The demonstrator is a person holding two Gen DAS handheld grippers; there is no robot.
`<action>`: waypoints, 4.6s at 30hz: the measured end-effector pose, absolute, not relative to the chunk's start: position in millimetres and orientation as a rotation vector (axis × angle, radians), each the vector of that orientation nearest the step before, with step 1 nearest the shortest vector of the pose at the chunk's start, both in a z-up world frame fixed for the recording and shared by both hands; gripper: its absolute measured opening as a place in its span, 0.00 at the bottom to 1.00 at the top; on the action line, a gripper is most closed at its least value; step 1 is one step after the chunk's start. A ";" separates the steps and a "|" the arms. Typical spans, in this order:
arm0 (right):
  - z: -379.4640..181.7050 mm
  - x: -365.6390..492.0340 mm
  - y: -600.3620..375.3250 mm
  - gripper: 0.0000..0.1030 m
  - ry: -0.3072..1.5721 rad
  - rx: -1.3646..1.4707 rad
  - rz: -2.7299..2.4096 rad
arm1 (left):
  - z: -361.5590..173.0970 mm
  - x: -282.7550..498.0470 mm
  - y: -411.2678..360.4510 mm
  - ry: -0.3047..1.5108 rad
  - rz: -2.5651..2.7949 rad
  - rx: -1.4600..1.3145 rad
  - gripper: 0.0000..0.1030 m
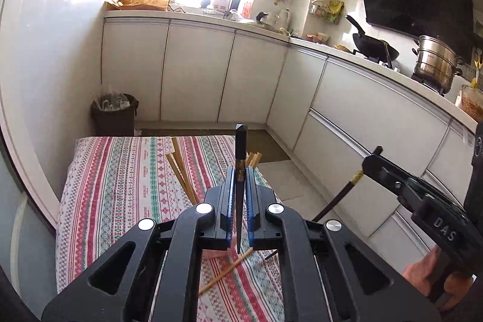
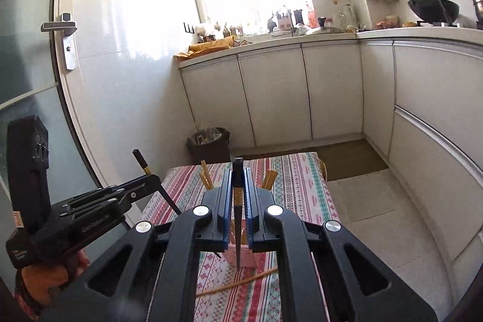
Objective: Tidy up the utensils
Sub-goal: 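Lower the black chopstick into the pink cup and open the left tool, then lower the left tool to a loose wooden chopstick and grasp it, then lift the wooden chopstick upright with the left tool over the pink cup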
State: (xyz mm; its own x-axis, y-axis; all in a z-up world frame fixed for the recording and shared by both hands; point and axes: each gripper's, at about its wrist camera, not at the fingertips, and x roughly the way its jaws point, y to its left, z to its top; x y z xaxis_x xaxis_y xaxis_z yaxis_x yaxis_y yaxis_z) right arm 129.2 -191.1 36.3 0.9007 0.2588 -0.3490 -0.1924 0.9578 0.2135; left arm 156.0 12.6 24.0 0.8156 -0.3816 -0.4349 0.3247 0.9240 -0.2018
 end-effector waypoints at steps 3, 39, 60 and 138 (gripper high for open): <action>39.3 142.3 -193.9 0.07 0.370 0.187 0.235 | 18.5 181.8 8.5 0.490 -0.350 -0.115 0.06; 4.0 200.5 -164.3 0.07 0.386 0.167 0.234 | 19.9 171.6 45.3 0.381 -0.228 -0.160 0.93; -26.3 215.1 -144.1 0.41 0.371 0.109 0.155 | 29.8 156.7 68.0 0.349 -0.199 -0.187 0.93; -173.2 141.0 -306.1 0.93 1.003 0.542 -0.080 | -227.5 253.4 -128.9 1.368 -0.580 0.569 0.06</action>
State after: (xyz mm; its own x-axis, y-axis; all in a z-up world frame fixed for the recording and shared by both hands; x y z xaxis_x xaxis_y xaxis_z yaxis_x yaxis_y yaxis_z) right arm 141.0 -306.1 -173.2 0.5469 0.1794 -0.8177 0.3075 0.8655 0.3955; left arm 253.4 -128.9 -227.5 0.1102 -0.0508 -0.9926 0.6779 0.7342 0.0377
